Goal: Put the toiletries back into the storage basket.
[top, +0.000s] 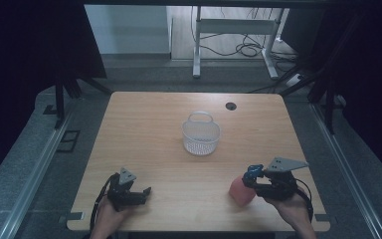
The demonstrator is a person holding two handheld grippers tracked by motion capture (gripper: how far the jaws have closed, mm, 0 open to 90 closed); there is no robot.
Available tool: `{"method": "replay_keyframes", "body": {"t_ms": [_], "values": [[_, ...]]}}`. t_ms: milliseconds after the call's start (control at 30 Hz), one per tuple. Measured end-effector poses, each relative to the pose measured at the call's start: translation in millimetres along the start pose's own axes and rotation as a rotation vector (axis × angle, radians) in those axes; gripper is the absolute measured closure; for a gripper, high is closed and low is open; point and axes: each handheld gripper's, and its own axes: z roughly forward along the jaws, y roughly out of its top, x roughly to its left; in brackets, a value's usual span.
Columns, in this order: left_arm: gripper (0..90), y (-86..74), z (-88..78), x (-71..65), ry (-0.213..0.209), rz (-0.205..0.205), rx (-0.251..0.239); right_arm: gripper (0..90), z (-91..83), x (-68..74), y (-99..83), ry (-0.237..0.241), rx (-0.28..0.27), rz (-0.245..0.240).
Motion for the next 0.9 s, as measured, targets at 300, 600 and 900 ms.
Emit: {"method": "replay_keyframes", "body": {"t_ms": [300, 600, 900], "values": [[11.4, 0.0, -0.1, 0.0, 0.0, 0.0, 0.0, 52.6, -1.2, -0.4, 9.0, 0.006, -0.003, -0.007], [11.3, 0.0, -0.1, 0.1, 0.0, 0.001, 0.001, 52.6, -3.6, -1.5, 27.1, 0.011, -0.016, -0.026], [11.3, 0.1, 0.0, -0.1, -0.001, -0.003, 0.0, 52.7, -2.1, -2.4, 42.0, 0.009, -0.015, -0.045]]}}
